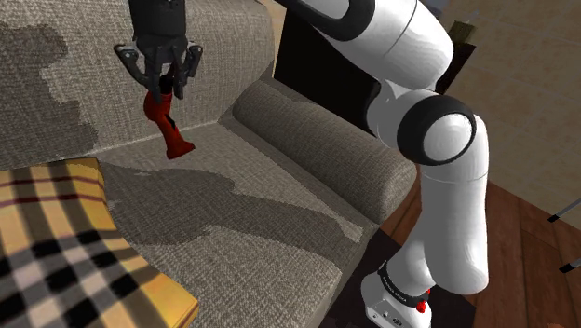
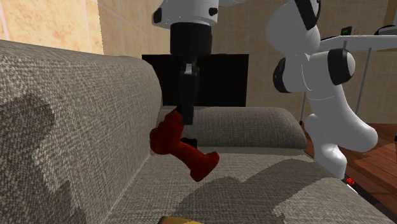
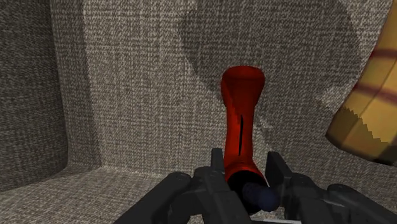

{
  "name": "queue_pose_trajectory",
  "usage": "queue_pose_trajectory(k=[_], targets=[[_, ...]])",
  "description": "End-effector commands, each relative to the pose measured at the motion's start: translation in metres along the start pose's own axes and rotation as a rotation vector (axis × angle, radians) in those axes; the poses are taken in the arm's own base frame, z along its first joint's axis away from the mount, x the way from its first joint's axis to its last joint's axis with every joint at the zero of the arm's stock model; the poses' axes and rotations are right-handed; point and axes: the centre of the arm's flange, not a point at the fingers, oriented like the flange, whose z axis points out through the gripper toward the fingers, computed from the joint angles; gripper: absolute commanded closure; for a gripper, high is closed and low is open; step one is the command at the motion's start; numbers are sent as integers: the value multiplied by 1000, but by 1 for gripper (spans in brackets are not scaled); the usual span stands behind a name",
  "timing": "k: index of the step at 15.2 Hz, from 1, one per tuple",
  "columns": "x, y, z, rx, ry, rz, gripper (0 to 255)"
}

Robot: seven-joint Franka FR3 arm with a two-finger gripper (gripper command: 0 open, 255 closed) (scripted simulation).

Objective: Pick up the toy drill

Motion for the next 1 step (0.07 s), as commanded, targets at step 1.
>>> queue_pose_trajectory(k=[1], targets=[[0, 0, -3, 0, 0, 1, 255]])
